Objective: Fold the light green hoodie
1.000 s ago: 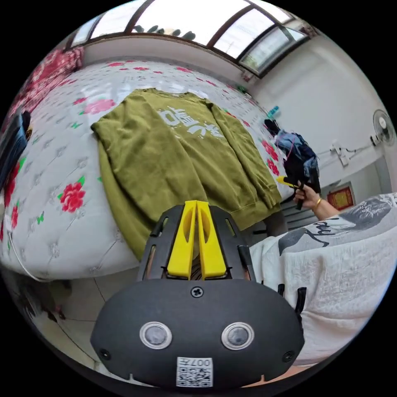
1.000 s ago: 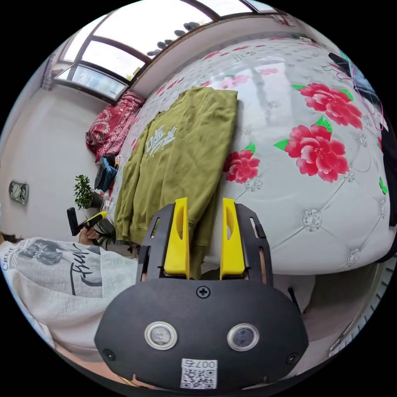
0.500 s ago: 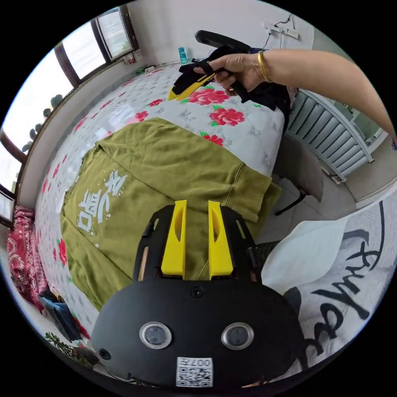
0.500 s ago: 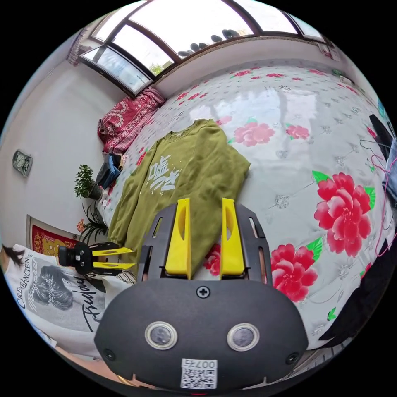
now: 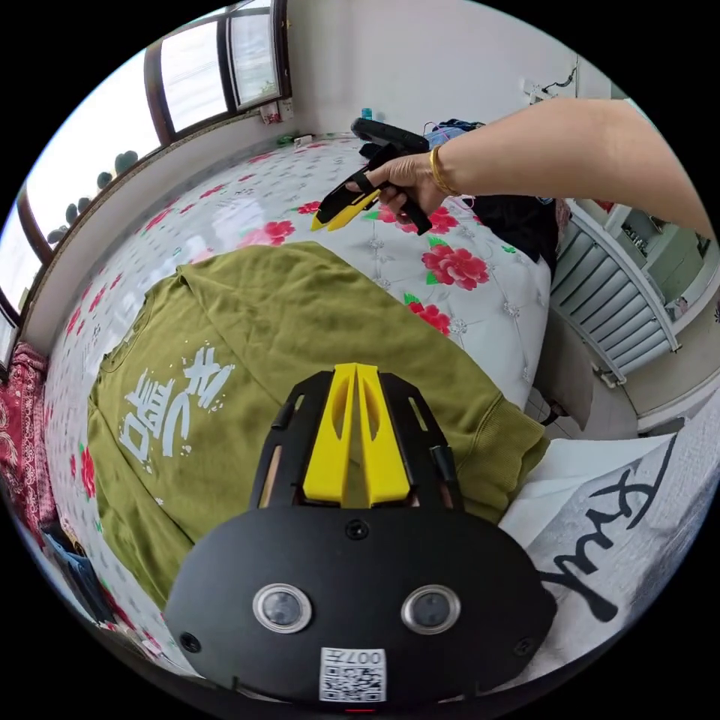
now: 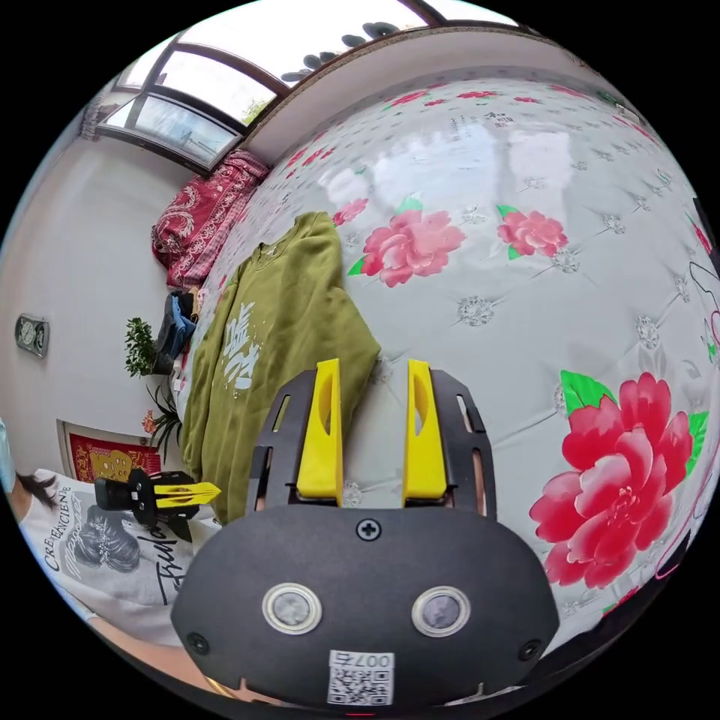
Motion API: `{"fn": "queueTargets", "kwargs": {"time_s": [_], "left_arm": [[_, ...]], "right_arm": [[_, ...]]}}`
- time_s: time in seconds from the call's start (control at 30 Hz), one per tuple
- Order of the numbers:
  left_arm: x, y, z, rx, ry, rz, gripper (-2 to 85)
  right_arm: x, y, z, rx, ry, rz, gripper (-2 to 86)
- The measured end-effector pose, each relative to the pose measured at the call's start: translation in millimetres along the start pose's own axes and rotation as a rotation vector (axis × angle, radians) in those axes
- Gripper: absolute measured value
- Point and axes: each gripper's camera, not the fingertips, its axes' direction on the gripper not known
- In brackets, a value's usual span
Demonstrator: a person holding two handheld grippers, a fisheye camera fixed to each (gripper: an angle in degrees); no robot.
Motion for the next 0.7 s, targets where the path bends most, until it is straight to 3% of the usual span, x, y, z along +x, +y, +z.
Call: {"fn": "queueTargets", "kwargs": {"time_s": [0.07, 0.13, 0.2, 0.47, 0.63, 0.7], "left_arm": [[19, -10, 0, -0.035, -0.005, -0.017, 5.7], [40, -24, 8, -0.123, -0.028, -0.048, 16.6], [65, -44, 20, -0.26, -0.041, -0.122, 19.3], [138, -83, 26, -0.362, -0.211, -0.2, 11.0], [180, -97, 23, -0.368, -0.355, -0.177, 8.0], [214, -101, 23, -0.385, -0.494, -0.119, 7.2]], "right_arm": [[14, -10, 3, -0.014, -0.06, -0.025, 9.5], [26, -20, 7, -0.042, -0.125, -0.042, 9.1], [35, -31, 11, -0.07, -0.218, -0.069, 8.0], [24, -60, 2, -0.265, -0.332, -0.245, 4.0], [26, -69, -4, -0.324, -0.354, -0.226, 2.5], [27, -73, -12, -0.322, -0.386, -0.213, 1.7]]}}
